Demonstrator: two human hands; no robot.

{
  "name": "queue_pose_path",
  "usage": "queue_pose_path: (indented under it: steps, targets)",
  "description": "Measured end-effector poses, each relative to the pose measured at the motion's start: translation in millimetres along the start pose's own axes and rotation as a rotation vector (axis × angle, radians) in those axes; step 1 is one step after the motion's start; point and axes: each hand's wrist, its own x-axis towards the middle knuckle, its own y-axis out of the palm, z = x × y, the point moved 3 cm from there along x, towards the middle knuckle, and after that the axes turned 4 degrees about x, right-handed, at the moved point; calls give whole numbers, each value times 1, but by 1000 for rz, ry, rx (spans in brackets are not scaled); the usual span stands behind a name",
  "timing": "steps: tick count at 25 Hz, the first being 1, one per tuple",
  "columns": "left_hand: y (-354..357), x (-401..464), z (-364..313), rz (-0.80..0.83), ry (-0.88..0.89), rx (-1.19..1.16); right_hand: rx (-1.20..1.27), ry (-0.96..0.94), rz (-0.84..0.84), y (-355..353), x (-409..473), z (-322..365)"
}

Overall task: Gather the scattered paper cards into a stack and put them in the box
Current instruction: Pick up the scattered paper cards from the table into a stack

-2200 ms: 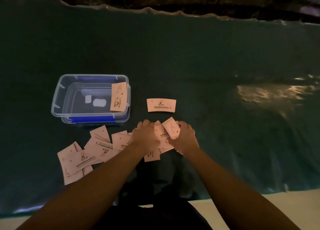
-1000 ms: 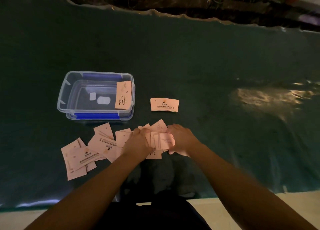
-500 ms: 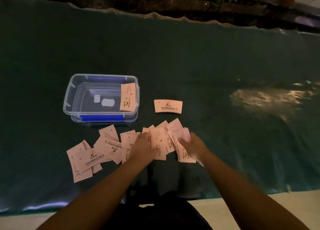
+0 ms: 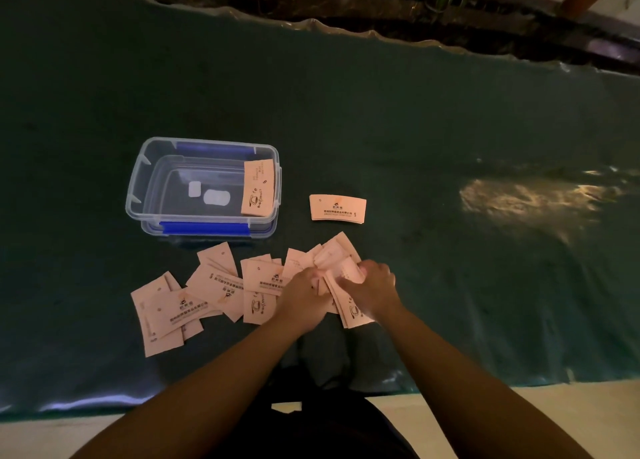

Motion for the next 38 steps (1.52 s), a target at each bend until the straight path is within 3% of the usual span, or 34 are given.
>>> queue_pose_path:
  steps: [7,12,17,25,32,38]
  targets:
    - [-1,-8,11,-85,-257,-254,131,85,63,0,9,-6]
    - [-6,-7,6,-13,-276,-373,205,92,113,2,2,-7]
    - [-1,-6,-5,44,-248,-331,353,59,152,-2,-5,-11]
    - [4,2,-4,25,-278,-269,847,250,195,0,-16,-24]
    - [5,7,-9,70,-266,-295,980,243,228,-3,-20,-21]
    - [-8,8,-1,-59,-329,-297,1121,233,183,-8,-21,-21]
